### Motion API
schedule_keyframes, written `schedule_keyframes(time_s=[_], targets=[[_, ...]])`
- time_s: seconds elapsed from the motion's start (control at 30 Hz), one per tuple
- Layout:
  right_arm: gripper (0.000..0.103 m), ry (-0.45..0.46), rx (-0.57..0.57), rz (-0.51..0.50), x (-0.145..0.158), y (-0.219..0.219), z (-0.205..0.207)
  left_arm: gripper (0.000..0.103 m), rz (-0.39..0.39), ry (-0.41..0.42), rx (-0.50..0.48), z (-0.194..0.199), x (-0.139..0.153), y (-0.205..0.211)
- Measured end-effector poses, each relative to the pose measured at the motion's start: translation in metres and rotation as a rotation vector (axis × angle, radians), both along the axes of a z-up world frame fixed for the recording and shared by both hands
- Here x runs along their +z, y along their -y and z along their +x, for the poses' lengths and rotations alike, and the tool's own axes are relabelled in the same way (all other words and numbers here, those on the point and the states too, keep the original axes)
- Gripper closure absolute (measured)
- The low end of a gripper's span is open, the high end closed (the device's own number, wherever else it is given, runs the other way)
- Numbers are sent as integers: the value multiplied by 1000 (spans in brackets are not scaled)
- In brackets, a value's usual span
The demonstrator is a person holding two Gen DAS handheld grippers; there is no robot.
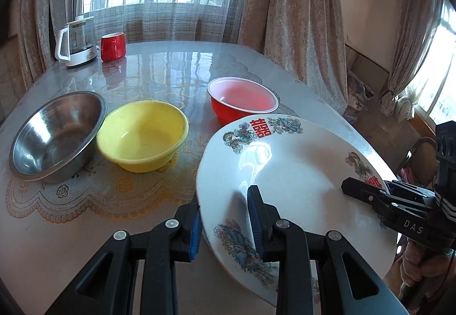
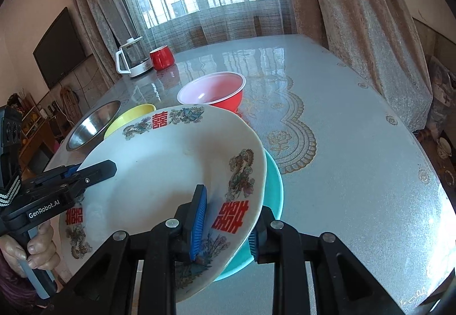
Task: Organize plates and bowls
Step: 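Lower the large plate onto the floral plate and open the left gripper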
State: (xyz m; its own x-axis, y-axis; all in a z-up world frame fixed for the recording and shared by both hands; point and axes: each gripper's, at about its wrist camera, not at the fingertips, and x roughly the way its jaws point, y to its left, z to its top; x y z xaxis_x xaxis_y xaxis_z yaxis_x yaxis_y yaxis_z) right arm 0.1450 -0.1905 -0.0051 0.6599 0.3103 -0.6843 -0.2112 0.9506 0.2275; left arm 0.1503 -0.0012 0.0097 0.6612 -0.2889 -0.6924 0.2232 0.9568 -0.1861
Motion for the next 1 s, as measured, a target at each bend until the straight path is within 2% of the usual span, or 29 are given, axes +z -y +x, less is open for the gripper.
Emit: schedule_keyframes(time_s=[0.27, 0.6, 1.0], targets=[[76, -26, -27, -46, -21, -1, 9, 74, 1, -62, 19, 11, -26, 4], [73, -28, -32, -34, -22, -1, 11, 73, 26, -40, 38, 4, -28, 7], [70, -21, -86, 41, -16, 10, -12, 69, -42, -39, 67, -17, -24, -7]])
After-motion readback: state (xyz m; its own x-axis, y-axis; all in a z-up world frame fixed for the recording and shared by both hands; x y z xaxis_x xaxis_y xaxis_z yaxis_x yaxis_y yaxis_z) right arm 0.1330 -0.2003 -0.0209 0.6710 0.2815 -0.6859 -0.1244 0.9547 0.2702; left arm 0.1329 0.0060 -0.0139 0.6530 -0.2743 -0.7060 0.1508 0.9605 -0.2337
